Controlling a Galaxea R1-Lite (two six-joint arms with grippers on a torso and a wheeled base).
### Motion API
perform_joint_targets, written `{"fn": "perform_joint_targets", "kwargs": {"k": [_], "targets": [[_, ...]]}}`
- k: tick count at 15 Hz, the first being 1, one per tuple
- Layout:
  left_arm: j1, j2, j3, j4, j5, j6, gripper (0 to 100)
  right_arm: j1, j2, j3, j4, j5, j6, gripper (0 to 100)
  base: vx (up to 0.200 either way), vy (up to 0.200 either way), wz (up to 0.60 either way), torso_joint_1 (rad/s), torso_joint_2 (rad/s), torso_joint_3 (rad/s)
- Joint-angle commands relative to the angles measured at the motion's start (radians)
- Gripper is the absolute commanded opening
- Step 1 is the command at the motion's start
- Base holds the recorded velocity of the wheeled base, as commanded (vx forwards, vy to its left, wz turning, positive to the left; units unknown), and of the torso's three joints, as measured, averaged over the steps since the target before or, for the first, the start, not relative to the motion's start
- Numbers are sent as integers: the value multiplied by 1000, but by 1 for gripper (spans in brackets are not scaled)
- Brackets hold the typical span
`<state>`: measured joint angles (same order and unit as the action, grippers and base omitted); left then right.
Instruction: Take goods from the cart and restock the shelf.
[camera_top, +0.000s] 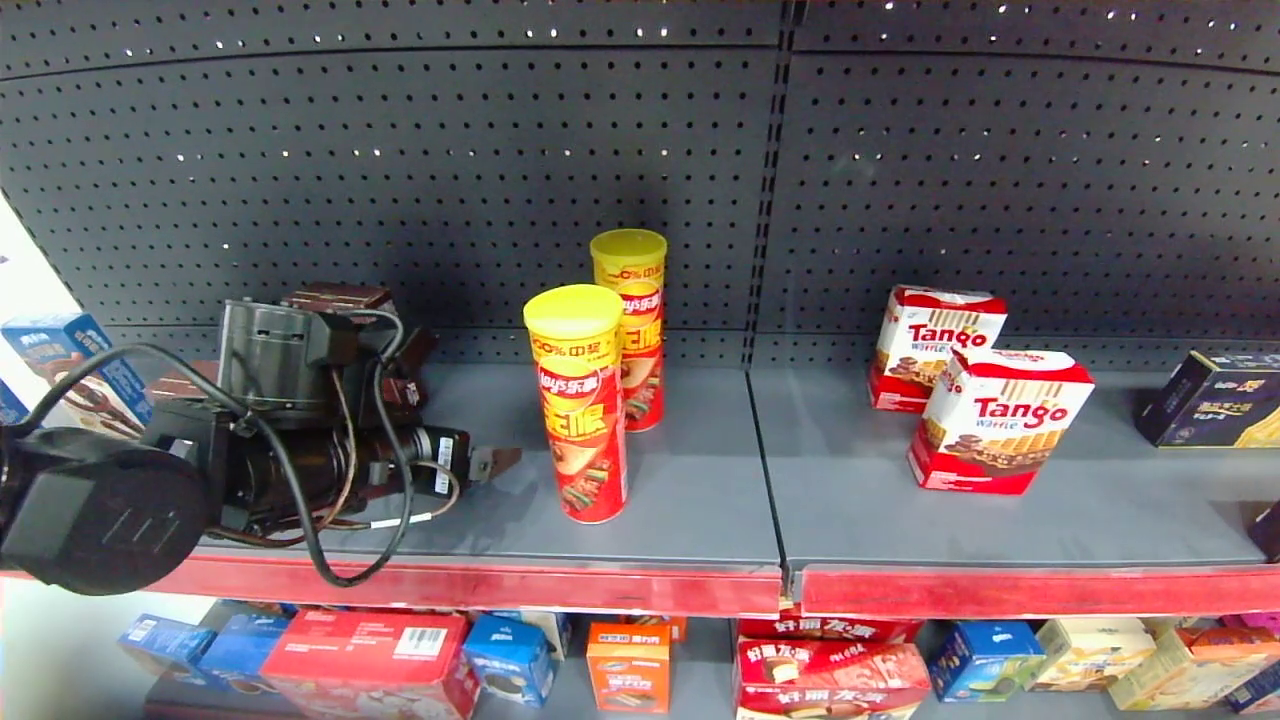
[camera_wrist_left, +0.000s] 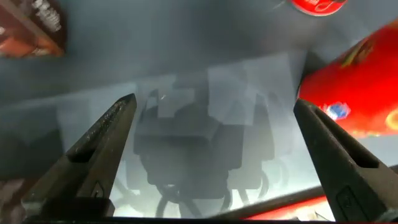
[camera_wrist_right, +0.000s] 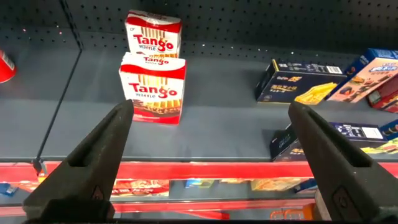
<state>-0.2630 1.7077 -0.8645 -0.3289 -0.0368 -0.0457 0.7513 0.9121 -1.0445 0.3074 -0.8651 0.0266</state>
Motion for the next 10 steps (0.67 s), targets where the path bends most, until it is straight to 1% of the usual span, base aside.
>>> {"fn": "perform_joint_targets", "kwargs": {"k": [1,2,3,5,10], "targets": [[-22,33,-18,-4,0,-2,100,-1,1,3,-1,0,1,100,0,0,0,0,0,0],[-22,33,-18,-4,0,-2,100,-1,1,3,-1,0,1,100,0,0,0,0,0,0],[-32,47,-33,-19,0,-2,100,-1,1,6,1,0,1,100,0,0,0,0,0,0],[-45,52,-41,-19,0,-2,100,-1,2,11,-1,0,1,100,0,0,0,0,0,0],[-58,53,-51,-21,2,-2,100,-1,7,11,-5,1,1,100,0,0,0,0,0,0]]}}
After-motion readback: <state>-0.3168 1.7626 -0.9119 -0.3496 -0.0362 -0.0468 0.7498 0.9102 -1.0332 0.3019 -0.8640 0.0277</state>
